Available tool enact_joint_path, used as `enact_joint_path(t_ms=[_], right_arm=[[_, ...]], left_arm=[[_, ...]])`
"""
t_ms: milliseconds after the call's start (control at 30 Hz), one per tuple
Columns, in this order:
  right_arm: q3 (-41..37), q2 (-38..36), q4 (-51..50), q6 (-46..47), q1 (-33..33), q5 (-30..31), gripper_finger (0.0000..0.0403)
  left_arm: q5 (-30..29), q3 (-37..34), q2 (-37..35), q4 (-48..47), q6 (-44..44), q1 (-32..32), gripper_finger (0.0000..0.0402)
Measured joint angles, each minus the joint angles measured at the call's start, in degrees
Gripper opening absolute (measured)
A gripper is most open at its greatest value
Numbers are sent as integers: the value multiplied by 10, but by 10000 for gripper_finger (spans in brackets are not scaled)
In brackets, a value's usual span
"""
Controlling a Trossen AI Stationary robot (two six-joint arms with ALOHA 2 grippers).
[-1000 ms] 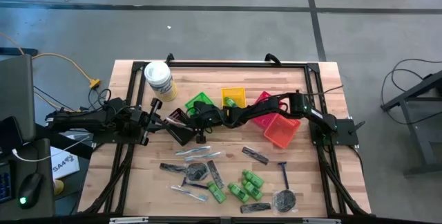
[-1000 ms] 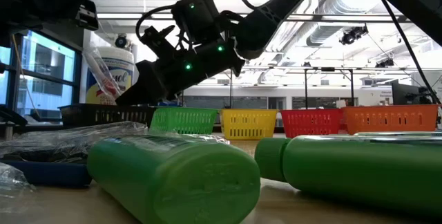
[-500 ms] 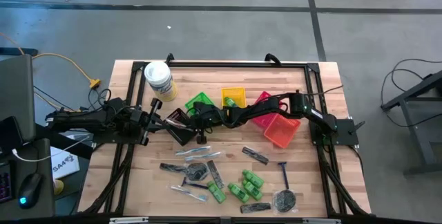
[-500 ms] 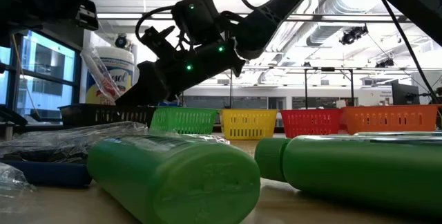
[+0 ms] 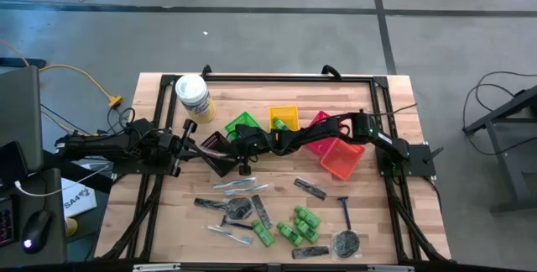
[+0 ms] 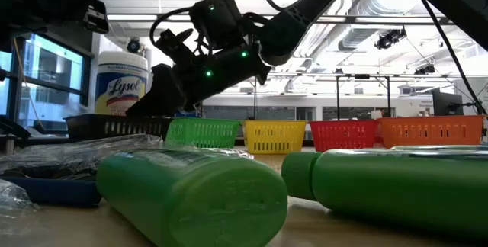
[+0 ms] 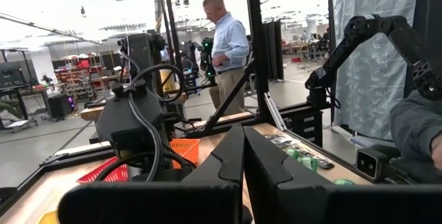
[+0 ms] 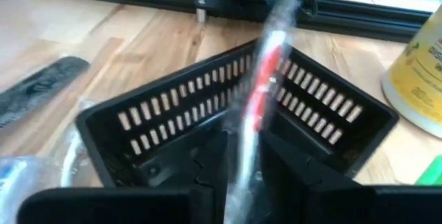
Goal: Pick & Place Travel size toiletries
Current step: Put the orange toothbrush into the black bin, then put the left black hair comb into the red bin
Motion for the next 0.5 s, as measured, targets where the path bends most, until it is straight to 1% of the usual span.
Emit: enact_joint_path(t_ms=[300, 400, 500], right_arm=[[0, -9, 9, 1, 15, -2, 74], [-1, -37, 7, -5, 31, -11, 72], [0, -70, 10, -37, 62, -21, 50]], left_arm=[[-2, 0, 0, -12, 0, 0, 0], [-2, 0, 0, -15, 0, 0, 0], [-6, 0, 0, -18, 0, 0, 0]])
